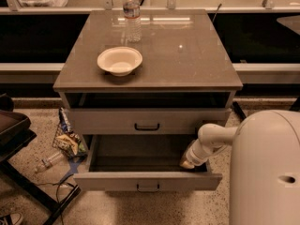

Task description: Open middle drawer

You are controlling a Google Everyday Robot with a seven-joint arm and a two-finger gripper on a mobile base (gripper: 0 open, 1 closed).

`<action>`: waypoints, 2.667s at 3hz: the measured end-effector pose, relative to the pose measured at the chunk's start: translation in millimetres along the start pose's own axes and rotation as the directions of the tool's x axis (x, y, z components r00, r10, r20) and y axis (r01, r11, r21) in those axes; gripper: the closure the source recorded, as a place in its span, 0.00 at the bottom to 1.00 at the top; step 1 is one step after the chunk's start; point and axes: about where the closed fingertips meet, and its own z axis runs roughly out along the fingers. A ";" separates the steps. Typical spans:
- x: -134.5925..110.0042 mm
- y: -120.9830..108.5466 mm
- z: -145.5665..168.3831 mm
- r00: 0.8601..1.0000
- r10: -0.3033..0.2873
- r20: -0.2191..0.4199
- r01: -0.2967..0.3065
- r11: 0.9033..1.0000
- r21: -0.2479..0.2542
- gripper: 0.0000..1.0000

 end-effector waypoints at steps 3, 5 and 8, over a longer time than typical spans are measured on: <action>16.8 41.8 6.6 0.997 0.072 -0.028 -0.073 0.996 -0.043 1.00; 20.6 114.2 -35.5 0.989 0.088 -0.117 -0.099 0.990 -0.096 1.00; 20.6 116.0 -34.2 0.989 0.086 -0.118 -0.098 0.990 -0.101 0.51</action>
Offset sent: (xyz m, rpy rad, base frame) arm -0.1117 -0.0107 -0.0114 -0.0440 0.1557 -0.0984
